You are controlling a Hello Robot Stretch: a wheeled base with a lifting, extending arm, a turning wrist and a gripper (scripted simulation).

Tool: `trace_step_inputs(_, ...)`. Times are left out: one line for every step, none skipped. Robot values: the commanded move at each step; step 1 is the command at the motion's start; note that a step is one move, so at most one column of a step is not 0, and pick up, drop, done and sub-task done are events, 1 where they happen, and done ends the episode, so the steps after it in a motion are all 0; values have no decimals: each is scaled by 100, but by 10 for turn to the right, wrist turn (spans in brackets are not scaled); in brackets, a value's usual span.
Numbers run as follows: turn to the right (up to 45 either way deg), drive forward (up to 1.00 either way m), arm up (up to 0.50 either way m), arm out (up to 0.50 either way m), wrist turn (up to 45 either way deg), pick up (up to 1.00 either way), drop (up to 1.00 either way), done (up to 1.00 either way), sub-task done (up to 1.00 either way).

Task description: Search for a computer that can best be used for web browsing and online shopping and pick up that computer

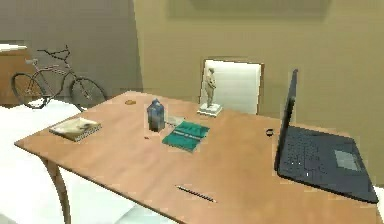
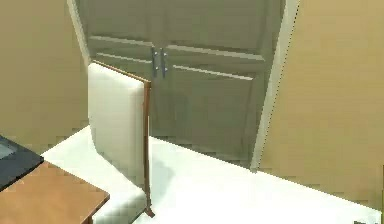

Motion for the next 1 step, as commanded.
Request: trace_step_inputs(450, 0, 0, 0, 0, 0, 0, 0, 0)
